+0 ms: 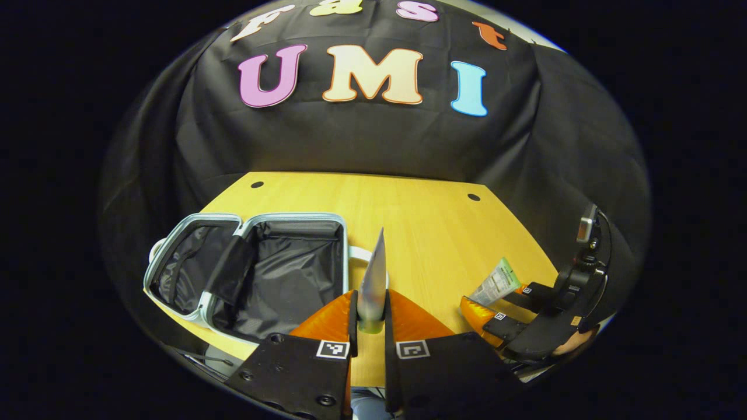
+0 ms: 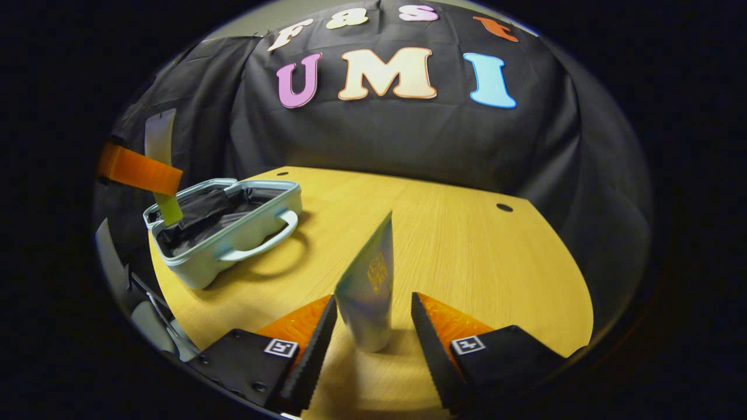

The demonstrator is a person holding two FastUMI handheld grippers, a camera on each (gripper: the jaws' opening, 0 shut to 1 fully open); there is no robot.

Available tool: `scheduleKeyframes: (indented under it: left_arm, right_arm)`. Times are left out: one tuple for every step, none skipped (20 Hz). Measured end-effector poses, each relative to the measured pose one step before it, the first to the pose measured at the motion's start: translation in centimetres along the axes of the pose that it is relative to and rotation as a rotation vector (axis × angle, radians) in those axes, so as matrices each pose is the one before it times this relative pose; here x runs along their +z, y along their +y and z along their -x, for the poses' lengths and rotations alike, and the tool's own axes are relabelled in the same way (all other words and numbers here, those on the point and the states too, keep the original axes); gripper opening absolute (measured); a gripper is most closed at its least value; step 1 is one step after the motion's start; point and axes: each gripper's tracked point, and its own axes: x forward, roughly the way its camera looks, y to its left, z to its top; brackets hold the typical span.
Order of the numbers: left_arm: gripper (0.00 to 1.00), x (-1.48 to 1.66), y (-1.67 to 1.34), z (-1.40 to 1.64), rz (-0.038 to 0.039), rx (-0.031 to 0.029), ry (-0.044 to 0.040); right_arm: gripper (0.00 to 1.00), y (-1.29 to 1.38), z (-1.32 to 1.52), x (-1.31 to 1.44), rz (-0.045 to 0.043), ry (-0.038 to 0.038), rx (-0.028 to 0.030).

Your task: First open the suitcase, pack the skin care products into it, and then close the suitcase.

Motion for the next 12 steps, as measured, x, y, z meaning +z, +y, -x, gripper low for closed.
scheduleKeyframes:
  left_arm:
    - [0.15, -0.078, 0.751, 0.175, 0.00507, 0.01518, 0.0033]
    - [0.15, 0.04, 0.716, 0.169, 0.00688, 0.01348, 0.00162]
    - [0.15, -0.047, 0.618, 0.192, 0.01108, 0.00918, 0.00409]
    - [0.15, 0.023, 0.576, 0.044, 0.00929, 0.00708, 0.00619]
    - [0.14, -0.166, 0.841, -0.05, 0.00562, 0.01389, 0.01158]
    - [0.15, 0.082, 0.845, -0.179, 0.00297, 0.01013, 0.01006]
    - [0.15, 0.011, 0.879, -0.275, 0.00091, 0.01097, 0.00852]
    - [0.14, 0.076, 0.859, -0.327, -0.00526, 0.00979, 0.01138]
    - [0.14, -0.11, 1.01, -0.178, -0.00804, 0.0106, 0.01177]
    - [0.14, -0.008, 1.008, -0.405, -0.00727, 0.01056, 0.01413]
    - [0.14, -0.24, 0.999, -0.583, -0.01108, 0.00667, 0.01826]
    - [0.15, -0.147, 0.921, -0.498, -0.01819, 0.00235, 0.01965]
  right_arm:
    - [0.59, 0.132, -0.176, -0.156, -0.01404, 0.00577, 0.00103]
    - [0.51, -0.006, -0.598, 0.152, -0.00565, 0.00253, -0.00331]
    - [0.43, 0.221, 0.303, 0.091, -0.00386, 0.01117, 0.00376]
    - [0.39, 0.281, -0.218, 0.199, -0.00072, 0.01306, 0.00759]
    - [0.35, 0.167, -0.309, -0.128, -0.01042, 0.01912, 0.00785]
    - [0.32, 0.238, 0.347, 0.179, -0.01907, 0.02481, 0.00835]
    - [0.27, 0.135, -0.052, 0.052, -0.01947, 0.01846, 0.00672]
    - [0.29, 0.149, -0.131, 0.616, -0.00981, 0.00674, -0.00405]
    - [0.26, 0.214, 0.091, 0.523, -0.00057, 0.01217, -0.00436]
    - [0.22, 0.102, 0.299, 0.579, -0.00321, 0.00194, -0.00571]
    - [0.26, 0.386, 0.264, 0.763, -0.01077, 0.00255, 0.00119]
    - [0.22, 0.703, 0.042, 0.88, -0.01617, 0.00062, -0.00046]
